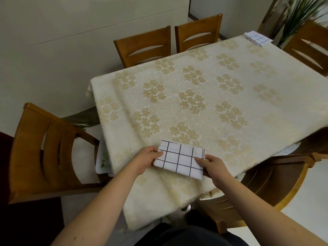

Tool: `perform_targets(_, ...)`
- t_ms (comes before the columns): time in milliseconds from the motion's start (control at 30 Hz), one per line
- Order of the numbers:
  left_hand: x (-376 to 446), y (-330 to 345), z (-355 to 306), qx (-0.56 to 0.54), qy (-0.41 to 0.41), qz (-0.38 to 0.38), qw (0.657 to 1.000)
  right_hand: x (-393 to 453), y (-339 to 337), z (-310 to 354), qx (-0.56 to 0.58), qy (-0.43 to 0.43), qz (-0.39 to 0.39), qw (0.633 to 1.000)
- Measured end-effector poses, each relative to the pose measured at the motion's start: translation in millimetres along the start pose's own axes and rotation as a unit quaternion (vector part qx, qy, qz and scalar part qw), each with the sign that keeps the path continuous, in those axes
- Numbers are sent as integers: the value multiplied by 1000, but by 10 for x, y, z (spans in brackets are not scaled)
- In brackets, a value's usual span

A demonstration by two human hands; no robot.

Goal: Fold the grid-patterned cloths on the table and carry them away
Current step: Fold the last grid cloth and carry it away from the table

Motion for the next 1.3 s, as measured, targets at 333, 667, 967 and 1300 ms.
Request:
perform_targets(333,-203,19,-11,65,-7,36,997,-167,-102,112,-11,2,-4,1000)
perform_targets(667,-248,417,-185,66,5,63,996,-526,-454,165,28,18,3,999)
perform_targets(967,-324,1088,-475,133,50,91,986,-842,-1039,222,37,-32,-68,996)
perform_targets(1300,-658,2367,-536,175,57,140,973,-1553,-2191,66,82,-62,-139,985)
Point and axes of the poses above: each hand's wrist, its own x-axis towards the middle knuckle, its own y-axis out of the palm, z = x × y, the point moved 7 cm from there along x, towards the middle knuckle, and after that the axes turned 3 degrees about -y, right-handed, at the moved point
